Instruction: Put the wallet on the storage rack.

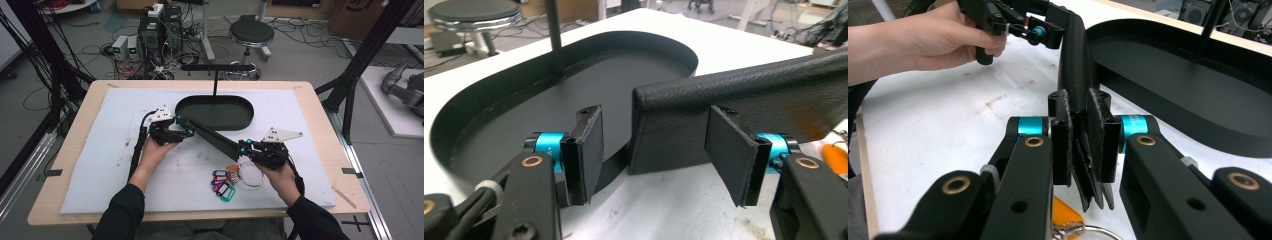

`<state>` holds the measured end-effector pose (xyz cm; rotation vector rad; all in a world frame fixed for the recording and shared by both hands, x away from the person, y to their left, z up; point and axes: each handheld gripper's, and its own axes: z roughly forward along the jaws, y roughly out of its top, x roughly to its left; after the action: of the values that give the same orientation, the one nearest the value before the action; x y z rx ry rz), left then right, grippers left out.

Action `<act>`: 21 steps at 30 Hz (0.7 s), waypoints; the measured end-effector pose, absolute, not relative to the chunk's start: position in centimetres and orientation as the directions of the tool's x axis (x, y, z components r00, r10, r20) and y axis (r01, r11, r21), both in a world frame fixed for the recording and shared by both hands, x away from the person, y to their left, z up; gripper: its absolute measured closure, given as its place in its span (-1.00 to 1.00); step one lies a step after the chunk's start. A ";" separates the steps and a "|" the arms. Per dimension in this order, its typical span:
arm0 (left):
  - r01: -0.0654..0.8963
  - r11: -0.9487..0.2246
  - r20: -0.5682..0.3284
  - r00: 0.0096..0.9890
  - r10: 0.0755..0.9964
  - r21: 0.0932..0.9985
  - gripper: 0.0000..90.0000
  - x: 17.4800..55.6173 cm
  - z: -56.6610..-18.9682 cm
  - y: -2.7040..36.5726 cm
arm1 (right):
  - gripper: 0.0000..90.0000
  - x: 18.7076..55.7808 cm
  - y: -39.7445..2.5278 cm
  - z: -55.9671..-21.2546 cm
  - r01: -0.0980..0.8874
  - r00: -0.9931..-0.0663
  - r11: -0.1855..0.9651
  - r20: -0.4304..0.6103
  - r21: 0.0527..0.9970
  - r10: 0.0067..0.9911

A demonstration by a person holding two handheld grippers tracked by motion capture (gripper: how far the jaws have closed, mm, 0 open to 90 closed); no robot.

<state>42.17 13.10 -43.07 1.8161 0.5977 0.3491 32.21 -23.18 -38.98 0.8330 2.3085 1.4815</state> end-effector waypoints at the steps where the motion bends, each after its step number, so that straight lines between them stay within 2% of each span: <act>1: 0.225 -0.235 -0.058 0.827 0.559 0.946 -0.10 42.2 -43.1 13.0 | 0.82 32.2 -23.2 -39.0 0.319 -0.797 0.310 0.076 0.896 0.600; 3: 0.224 -0.228 -0.066 0.835 0.546 0.947 -0.12 42.3 -43.2 12.9 | 0.82 32.4 -23.4 -39.1 0.332 -0.795 0.305 0.091 0.893 0.599; 6: 0.211 -0.239 -0.057 0.850 0.524 0.948 -0.01 42.4 -43.2 12.5 | 0.80 32.6 -23.7 -39.2 0.343 -0.790 0.300 0.100 0.890 0.605; 8: 0.178 -0.258 -0.020 0.856 0.516 0.950 0.17 42.2 -43.1 12.1 | 0.77 32.8 -24.0 -39.3 0.350 -0.786 0.299 0.104 0.888 0.610; 10: 0.173 -0.265 -0.007 0.849 0.529 0.949 0.23 42.1 -43.0 11.9 | 0.71 33.0 -24.2 -39.4 0.362 -0.782 0.300 0.113 0.882 0.614; 12: 0.171 -0.265 -0.002 0.845 0.535 0.949 0.39 42.1 -42.9 12.0 | 0.67 33.2 -24.6 -39.6 0.384 -0.767 0.281 0.135 0.879 0.627; 13: 0.169 -0.267 0.000 0.846 0.534 0.949 0.39 42.1 -42.9 12.0 | 0.63 33.2 -24.6 -39.6 0.384 -0.767 0.281 0.135 0.879 0.627; 14: 0.169 -0.270 0.001 0.846 0.533 0.948 0.47 42.1 -42.9 12.1 | 0.49 33.5 -24.7 -39.7 0.389 -0.760 0.275 0.137 0.879 0.635; 15: 0.167 -0.276 0.006 0.845 0.534 0.946 0.47 42.1 -42.8 12.1 | 0.49 33.5 -24.7 -39.7 0.389 -0.760 0.275 0.137 0.879 0.635; 18: 0.166 -0.276 0.007 0.847 0.532 0.947 0.50 42.0 -42.8 12.0 | 0.15 33.7 -24.4 -40.0 0.405 -0.751 0.284 0.138 0.869 0.646; 21: 0.162 -0.286 0.014 0.850 0.526 0.945 0.52 41.9 -42.8 12.0 | 0.07 33.9 -24.1 -40.3 0.410 -0.736 0.295 0.121 0.863 0.666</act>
<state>41.90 12.01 -42.76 1.8530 0.5174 0.3872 33.94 -24.09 -40.28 0.9836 2.3043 1.4155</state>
